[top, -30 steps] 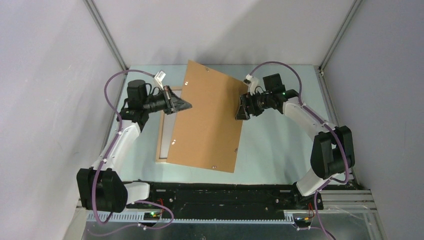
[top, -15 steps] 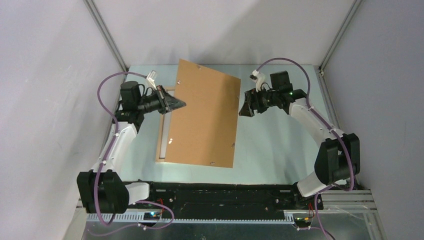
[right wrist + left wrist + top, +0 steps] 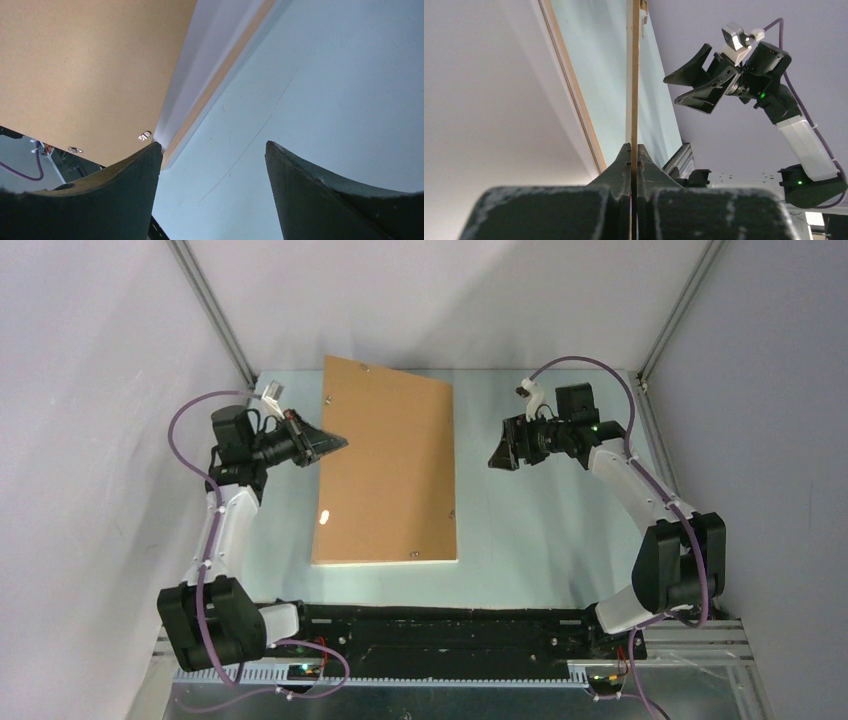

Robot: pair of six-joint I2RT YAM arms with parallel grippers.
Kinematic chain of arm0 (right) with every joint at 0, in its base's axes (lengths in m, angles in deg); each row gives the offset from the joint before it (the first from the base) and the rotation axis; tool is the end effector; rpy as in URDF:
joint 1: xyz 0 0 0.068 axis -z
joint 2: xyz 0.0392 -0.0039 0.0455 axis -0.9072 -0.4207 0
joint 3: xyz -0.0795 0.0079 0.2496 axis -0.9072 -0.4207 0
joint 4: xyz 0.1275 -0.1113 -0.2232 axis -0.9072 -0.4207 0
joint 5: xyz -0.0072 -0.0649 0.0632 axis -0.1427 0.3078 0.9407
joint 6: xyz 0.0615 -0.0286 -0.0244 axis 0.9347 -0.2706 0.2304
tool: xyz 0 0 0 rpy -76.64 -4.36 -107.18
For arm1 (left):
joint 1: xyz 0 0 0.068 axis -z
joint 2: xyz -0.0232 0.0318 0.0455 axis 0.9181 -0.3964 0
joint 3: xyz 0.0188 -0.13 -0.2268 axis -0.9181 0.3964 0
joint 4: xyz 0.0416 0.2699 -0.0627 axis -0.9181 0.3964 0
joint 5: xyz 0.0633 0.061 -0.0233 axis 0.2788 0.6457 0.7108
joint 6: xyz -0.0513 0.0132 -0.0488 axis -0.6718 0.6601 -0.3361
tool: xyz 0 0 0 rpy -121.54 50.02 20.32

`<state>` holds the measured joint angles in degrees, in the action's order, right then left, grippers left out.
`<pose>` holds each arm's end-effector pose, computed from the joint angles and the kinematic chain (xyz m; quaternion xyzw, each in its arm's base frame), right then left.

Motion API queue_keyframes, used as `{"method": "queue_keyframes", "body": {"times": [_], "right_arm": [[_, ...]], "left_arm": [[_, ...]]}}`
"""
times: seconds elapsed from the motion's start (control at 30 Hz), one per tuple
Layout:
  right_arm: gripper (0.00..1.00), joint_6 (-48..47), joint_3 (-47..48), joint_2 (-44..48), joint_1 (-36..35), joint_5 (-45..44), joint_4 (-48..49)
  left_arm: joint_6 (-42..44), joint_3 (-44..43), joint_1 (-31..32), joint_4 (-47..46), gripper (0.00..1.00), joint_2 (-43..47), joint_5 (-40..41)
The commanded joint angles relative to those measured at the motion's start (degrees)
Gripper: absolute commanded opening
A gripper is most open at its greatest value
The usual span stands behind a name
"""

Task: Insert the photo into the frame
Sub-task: Place the photo frame item in the photo frame.

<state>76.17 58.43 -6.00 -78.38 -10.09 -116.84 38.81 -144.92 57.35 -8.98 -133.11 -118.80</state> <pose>0.3455 0.1185 0.2671 -0.2489 0.8472 0.3239 0.3396 0.3037 -0.0012 0.2999 -0.0536 0.7788 -0.5074 0.3650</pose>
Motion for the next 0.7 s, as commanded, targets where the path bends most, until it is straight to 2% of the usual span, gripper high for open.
{"method": "queue_keyframes", "body": {"times": [0.0,0.2,0.67], "right_arm": [[0.80,0.9,0.0,1.0,0.0,1.2,2.5],[0.80,1.7,0.0,-0.6,-0.4,0.6,3.7],[0.78,6.5,3.2,-8.7,-3.8,-6.8,7.8]], "left_arm": [[-2.6,-2.1,-3.9,-0.6,0.00,-0.5,-6.2],[2.5,-3.6,-7.1,5.2,0.00,-2.4,-5.6],[8.7,-10.0,-7.7,10.3,0.00,-12.3,-3.9]]}}
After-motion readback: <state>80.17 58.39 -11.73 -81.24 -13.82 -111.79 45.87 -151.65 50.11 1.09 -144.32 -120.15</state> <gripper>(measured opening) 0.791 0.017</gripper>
